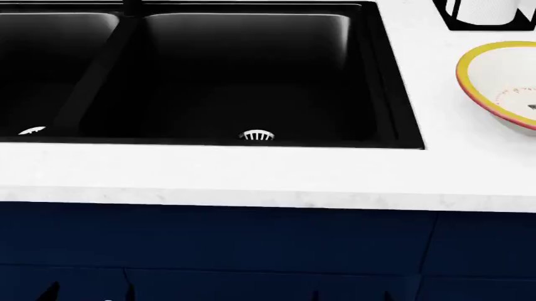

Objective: There is a mixed pile of frozen fruits and vegetables on the counter. Locate all the frozen vegetables and place the items in a bowl on the counter. Take all the frozen fruits and defrost them in a running sink.

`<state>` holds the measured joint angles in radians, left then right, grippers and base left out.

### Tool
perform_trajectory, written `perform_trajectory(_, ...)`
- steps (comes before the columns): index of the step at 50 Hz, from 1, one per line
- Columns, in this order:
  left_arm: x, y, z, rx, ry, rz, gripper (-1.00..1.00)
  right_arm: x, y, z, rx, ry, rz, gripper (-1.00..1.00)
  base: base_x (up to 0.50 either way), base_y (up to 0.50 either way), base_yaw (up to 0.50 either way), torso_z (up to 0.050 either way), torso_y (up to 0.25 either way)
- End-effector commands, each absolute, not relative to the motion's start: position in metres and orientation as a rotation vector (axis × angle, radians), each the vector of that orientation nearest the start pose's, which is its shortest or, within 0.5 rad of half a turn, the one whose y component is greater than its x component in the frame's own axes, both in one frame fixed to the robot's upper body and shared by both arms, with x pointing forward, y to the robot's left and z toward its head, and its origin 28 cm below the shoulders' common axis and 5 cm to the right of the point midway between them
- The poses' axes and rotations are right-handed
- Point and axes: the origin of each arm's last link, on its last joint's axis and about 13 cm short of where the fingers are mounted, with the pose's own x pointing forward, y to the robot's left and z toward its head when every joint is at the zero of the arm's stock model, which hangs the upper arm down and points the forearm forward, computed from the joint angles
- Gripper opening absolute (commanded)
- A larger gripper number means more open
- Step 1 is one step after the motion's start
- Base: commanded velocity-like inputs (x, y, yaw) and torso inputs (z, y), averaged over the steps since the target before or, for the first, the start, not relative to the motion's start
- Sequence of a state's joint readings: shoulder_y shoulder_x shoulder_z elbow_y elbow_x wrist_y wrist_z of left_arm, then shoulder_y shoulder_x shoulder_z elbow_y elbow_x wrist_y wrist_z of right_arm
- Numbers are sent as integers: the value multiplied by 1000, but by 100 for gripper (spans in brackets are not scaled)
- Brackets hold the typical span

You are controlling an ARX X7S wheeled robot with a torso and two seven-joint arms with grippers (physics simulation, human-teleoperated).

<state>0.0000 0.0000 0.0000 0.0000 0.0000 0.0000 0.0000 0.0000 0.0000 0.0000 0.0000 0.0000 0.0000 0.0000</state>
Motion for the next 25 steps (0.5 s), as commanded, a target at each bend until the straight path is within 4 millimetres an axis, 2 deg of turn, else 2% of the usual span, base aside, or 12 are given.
perform_trajectory(1, 211, 207, 12, 0, 0, 7, 100, 210, -97, 12, 0, 0, -4, 100, 0, 0, 0, 0, 0)
perform_trajectory(15, 210, 205, 12, 17, 47, 11, 100, 210, -96, 13, -24, 6, 15, 100, 0, 0, 0, 0, 0)
perform_trajectory(17, 208, 207, 17, -8, -1, 14, 100, 209, -96, 14, -25, 5, 5, 100, 0, 0, 0, 0, 0)
perform_trajectory(25, 210, 206, 13, -5, 19, 6, 100, 209, -96, 14, -18, -1, 0, 100, 0, 0, 0, 0, 0)
